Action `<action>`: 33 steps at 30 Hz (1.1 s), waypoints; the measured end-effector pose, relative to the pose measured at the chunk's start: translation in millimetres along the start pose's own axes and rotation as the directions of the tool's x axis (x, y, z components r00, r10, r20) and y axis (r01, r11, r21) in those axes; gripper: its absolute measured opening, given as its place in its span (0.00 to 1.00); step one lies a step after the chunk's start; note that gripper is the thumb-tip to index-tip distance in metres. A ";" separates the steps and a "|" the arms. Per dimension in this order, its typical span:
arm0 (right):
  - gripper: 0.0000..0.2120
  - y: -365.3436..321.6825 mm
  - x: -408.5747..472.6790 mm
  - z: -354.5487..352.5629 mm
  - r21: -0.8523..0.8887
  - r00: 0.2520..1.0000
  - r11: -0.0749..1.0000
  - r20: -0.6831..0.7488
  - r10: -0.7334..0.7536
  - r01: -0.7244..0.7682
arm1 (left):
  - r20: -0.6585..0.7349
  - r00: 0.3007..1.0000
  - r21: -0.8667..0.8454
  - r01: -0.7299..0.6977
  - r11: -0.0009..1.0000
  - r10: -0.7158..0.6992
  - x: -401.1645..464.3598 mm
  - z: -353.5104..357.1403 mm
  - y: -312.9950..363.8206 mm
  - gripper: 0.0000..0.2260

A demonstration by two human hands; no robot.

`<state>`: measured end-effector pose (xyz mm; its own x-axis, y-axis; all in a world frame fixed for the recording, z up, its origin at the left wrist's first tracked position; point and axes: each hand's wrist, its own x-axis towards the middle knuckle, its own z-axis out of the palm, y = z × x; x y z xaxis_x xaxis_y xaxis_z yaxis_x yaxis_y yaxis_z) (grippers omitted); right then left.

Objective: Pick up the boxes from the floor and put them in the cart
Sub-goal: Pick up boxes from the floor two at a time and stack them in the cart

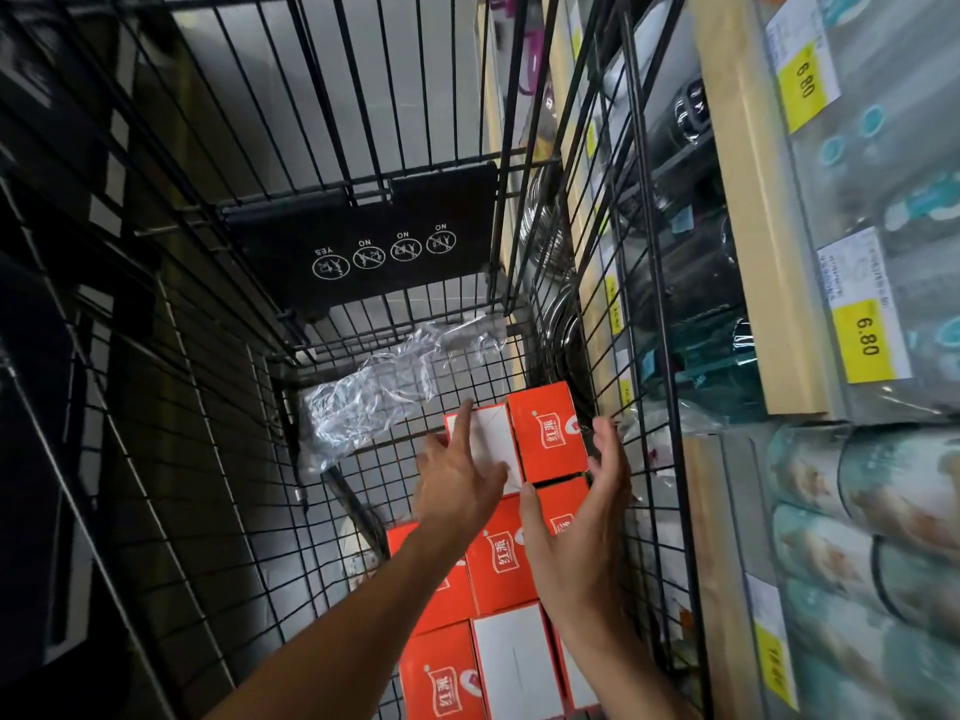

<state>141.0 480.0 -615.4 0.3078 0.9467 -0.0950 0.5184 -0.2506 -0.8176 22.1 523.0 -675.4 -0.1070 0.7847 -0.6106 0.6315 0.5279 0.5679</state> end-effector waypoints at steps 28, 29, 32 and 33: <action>0.32 -230.4 37.1 -109.1 -0.165 0.871 0.903 0.378 -0.315 0.398 | 0.027 0.674 0.596 -0.604 0.529 0.739 -152.8 -336.9 114.5 0.32; 0.32 -243.4 35.1 -116.9 -0.188 0.864 0.886 0.380 -0.332 0.423 | 0.044 0.663 0.627 -0.601 0.496 0.747 -160.4 -351.0 120.4 0.33; 0.32 -275.9 28.0 -141.7 -0.269 0.858 0.842 0.367 -0.358 0.467 | 0.074 0.631 0.667 -0.607 0.432 0.772 -176.9 -381.5 137.2 0.32; 0.31 -285.6 25.4 -150.6 -0.295 0.861 0.832 0.360 -0.359 0.470 | 0.084 0.621 0.665 -0.618 0.420 0.780 -181.8 -388.6 143.4 0.32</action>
<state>120.9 545.1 -298.8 -0.2083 0.9780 0.0075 0.8111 0.1771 -0.5574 -166.3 582.2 -268.4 0.4905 0.8713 0.0175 0.8419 -0.4790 0.2485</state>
